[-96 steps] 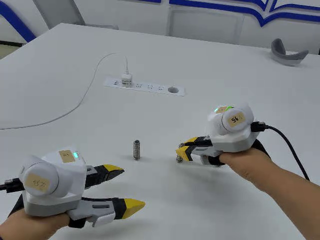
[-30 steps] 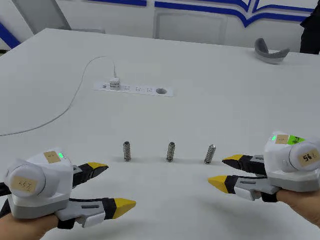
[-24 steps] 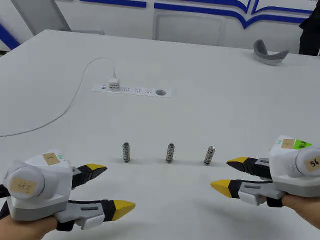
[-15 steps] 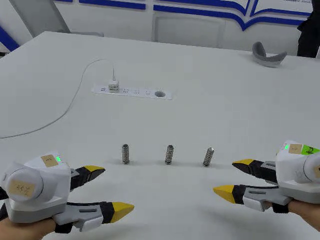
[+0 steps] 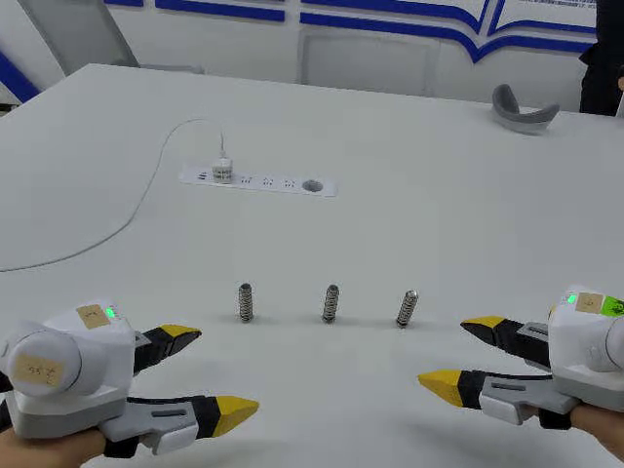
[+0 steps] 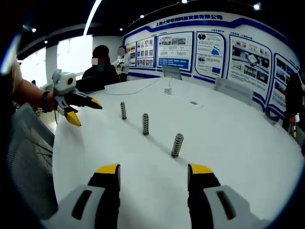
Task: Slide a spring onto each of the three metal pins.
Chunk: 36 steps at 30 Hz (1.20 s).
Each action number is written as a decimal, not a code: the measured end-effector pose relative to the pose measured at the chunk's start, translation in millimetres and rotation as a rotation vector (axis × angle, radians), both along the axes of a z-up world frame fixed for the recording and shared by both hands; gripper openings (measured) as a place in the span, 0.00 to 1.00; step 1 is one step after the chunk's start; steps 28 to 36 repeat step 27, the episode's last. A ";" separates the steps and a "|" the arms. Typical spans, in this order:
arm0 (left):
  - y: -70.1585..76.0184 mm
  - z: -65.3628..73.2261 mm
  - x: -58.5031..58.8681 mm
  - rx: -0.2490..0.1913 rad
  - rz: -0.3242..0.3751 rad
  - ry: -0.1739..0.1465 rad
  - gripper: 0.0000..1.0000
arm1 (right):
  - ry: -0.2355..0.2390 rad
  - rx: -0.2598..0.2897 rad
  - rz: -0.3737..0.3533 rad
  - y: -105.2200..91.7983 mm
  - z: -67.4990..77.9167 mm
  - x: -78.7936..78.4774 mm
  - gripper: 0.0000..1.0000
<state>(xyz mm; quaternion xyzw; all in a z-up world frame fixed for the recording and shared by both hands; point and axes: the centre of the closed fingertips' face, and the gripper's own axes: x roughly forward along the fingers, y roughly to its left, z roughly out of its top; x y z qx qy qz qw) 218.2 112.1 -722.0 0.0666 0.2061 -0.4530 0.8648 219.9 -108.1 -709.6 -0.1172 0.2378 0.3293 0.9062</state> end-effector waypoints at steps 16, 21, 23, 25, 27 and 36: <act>2.8 0.2 1.9 0.005 0.007 -0.003 0.71 | -0.012 0.003 -0.002 -1.1 1.6 0.6 0.60; 3.3 -0.9 2.1 0.006 0.009 -0.001 0.71 | -0.008 0.004 -0.002 -0.6 0.5 0.5 0.60; 3.8 -1.1 2.2 0.006 0.010 0.000 0.71 | -0.009 0.005 -0.003 -0.7 0.5 0.9 0.60; 3.8 -1.2 2.3 0.006 0.011 0.000 0.70 | -0.008 0.006 -0.005 -0.9 0.4 1.1 0.60; 3.9 -1.1 2.4 0.004 0.012 0.001 0.70 | -0.008 0.006 -0.005 -0.8 0.2 1.0 0.60; 3.9 -1.1 2.4 0.004 0.012 0.001 0.70 | -0.008 0.006 -0.005 -0.8 0.2 1.0 0.60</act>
